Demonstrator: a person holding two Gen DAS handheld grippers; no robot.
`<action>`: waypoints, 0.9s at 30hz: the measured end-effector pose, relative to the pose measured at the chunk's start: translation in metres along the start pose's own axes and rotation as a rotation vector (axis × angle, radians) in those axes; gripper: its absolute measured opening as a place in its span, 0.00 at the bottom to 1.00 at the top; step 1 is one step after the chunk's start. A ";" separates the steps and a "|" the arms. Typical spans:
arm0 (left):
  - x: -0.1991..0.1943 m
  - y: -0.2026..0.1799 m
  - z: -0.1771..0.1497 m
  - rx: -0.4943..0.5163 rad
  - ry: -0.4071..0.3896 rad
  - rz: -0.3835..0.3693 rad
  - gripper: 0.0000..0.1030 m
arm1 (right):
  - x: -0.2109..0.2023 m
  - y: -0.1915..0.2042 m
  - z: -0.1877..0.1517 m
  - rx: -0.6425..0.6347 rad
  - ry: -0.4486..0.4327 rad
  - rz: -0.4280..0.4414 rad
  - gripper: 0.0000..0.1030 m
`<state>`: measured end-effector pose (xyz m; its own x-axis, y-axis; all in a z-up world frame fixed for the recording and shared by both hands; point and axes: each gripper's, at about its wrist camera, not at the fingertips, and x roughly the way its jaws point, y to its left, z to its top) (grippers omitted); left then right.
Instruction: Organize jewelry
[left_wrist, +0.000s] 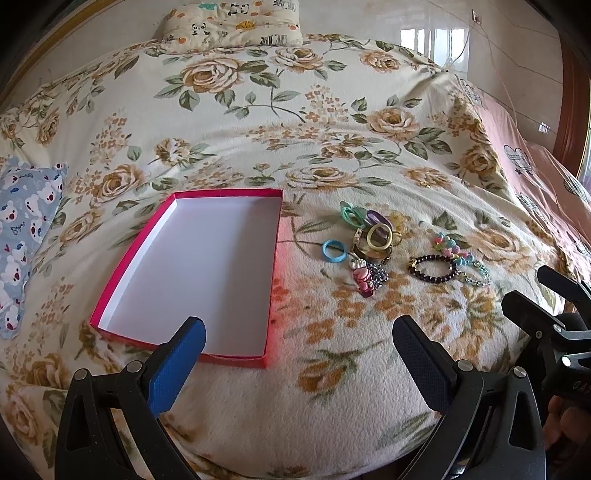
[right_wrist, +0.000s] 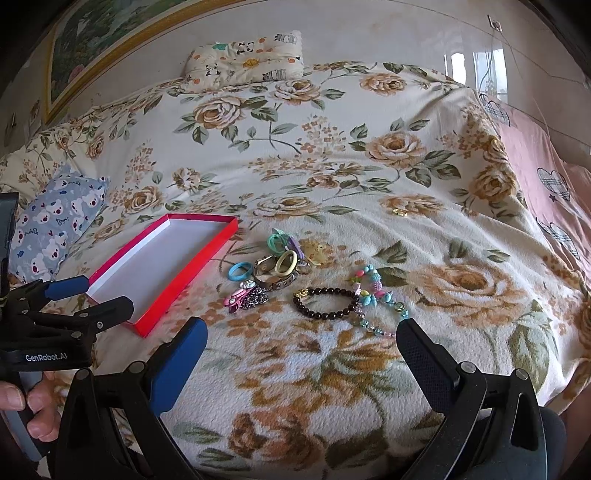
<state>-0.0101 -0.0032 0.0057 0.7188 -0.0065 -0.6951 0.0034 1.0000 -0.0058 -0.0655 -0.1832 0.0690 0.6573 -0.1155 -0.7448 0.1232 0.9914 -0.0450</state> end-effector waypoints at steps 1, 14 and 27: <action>0.002 0.000 0.000 -0.001 0.003 -0.002 0.99 | 0.001 -0.001 0.000 0.002 0.001 0.001 1.00; 0.033 0.005 0.018 -0.023 0.060 -0.083 0.98 | 0.020 -0.023 0.007 0.039 0.046 0.006 0.98; 0.094 -0.011 0.049 0.038 0.132 -0.154 0.74 | 0.068 -0.060 0.030 0.104 0.146 -0.004 0.62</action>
<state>0.0918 -0.0145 -0.0247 0.6108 -0.1573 -0.7760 0.1343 0.9864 -0.0942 -0.0056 -0.2524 0.0409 0.5429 -0.1016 -0.8336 0.2066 0.9783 0.0153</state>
